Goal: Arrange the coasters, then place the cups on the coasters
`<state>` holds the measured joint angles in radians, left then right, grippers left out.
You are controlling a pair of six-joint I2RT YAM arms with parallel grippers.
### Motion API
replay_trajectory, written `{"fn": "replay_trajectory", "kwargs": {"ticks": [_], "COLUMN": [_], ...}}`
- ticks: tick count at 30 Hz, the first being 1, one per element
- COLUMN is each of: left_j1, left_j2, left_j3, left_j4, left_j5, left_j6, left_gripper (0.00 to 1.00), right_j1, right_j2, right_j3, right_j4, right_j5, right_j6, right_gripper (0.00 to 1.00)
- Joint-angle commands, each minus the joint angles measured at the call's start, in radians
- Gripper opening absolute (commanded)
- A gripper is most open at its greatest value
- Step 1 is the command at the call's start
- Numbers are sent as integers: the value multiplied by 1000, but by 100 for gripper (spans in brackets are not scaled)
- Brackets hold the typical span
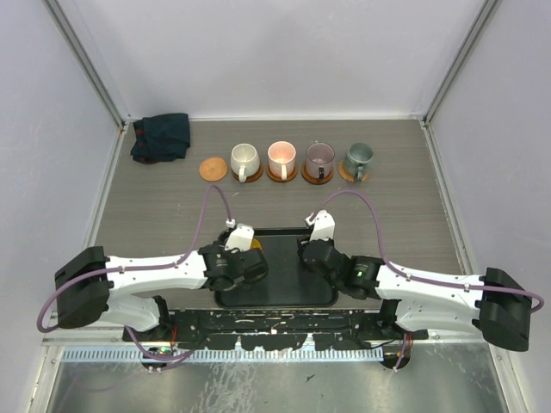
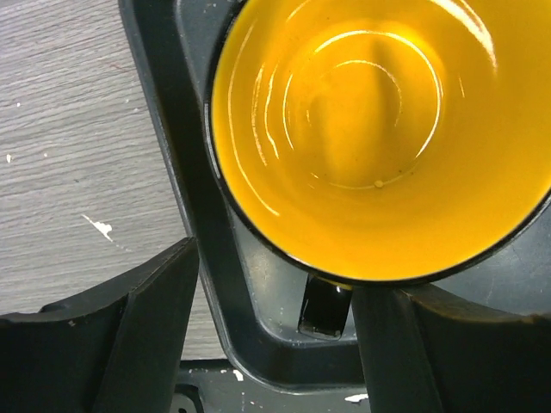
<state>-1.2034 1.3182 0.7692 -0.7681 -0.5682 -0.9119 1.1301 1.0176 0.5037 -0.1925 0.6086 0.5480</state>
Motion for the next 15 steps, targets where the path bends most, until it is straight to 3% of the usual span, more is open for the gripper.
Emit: {"fn": "replay_trajectory", "kwargs": {"ticks": [1, 15], "left_j1": [24, 76], "left_j2": [20, 56], "left_j3": [24, 24], "left_j4": [84, 209], "left_j5": [22, -11], "left_j6": [70, 119], "left_gripper": [68, 61], "right_j1": [-3, -3], "right_j2": [12, 41], "right_j3": [55, 70], "right_j4": [50, 61], "right_j5": [29, 0], "right_j6": [-17, -9], "right_gripper": [51, 51]}}
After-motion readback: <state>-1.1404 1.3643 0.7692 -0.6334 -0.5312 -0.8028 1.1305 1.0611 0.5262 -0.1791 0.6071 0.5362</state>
